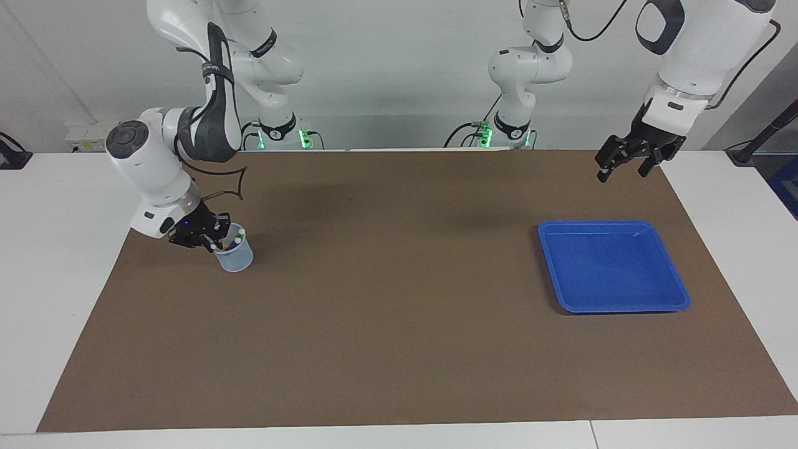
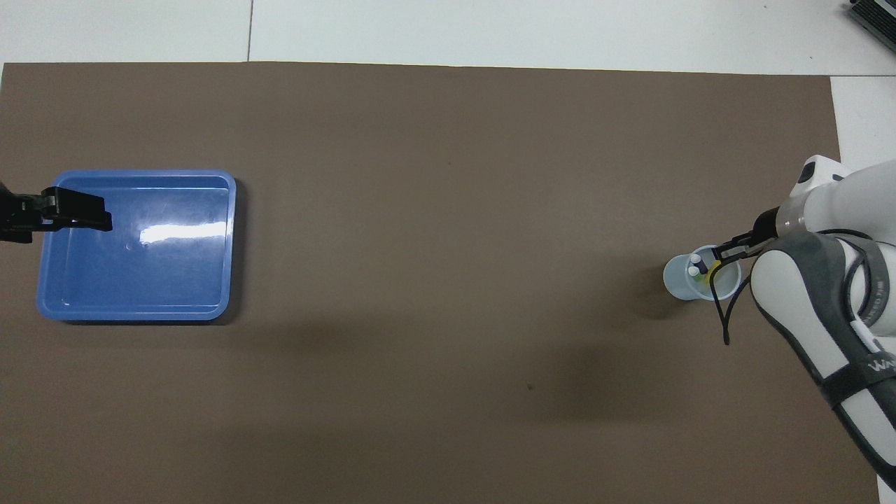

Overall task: Right arm passes pens to left for tray arrangement
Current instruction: 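Grasp the yellow pen in the cup with the right gripper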

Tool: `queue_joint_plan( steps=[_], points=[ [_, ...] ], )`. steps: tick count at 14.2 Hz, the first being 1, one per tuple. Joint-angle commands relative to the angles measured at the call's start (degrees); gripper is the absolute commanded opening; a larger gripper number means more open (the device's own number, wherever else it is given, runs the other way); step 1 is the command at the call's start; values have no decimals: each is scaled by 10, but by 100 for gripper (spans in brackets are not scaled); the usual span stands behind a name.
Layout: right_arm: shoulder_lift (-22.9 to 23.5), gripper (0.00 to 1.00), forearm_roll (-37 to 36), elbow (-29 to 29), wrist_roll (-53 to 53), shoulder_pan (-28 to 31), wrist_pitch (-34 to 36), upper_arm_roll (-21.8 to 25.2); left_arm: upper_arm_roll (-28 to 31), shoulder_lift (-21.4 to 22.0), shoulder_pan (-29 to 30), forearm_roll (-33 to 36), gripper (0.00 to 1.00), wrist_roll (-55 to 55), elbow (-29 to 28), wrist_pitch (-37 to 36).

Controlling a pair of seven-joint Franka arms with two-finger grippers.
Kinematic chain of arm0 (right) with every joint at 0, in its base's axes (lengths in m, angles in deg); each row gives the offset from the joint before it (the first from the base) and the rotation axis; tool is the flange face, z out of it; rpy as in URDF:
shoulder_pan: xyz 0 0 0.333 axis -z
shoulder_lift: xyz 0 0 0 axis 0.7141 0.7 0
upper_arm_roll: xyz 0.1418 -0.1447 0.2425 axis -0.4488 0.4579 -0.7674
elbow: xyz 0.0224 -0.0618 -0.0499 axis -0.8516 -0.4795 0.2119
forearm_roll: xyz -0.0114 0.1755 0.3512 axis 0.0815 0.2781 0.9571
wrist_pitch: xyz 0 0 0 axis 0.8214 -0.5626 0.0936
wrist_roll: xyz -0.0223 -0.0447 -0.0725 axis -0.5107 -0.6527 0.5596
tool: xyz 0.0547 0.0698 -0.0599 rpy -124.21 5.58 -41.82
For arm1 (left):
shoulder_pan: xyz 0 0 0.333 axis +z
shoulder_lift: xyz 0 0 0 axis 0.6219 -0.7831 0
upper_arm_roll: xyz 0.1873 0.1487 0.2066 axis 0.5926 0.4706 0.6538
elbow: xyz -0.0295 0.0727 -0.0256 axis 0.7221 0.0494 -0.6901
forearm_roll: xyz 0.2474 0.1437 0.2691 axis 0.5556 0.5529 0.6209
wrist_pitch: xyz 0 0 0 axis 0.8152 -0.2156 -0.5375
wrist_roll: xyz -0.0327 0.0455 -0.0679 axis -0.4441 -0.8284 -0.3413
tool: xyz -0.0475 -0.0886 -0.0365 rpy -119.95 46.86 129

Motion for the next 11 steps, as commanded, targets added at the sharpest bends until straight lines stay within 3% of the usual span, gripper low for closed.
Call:
queue_joint_plan(
  steps=[1, 6, 11],
  points=[
    [-2, 0, 2, 20, -4, 5, 42, -4, 1, 17, 2, -5, 100, -5, -21, 14],
    [-14, 0, 2, 130, -8, -6, 178, -15, 1, 17, 0, -13, 100, -16, -21, 14],
    [-20, 0, 1, 229, -12, -25, 251, -37, 1, 19, -5, -68, 100, -74, -29, 32]
  ],
)
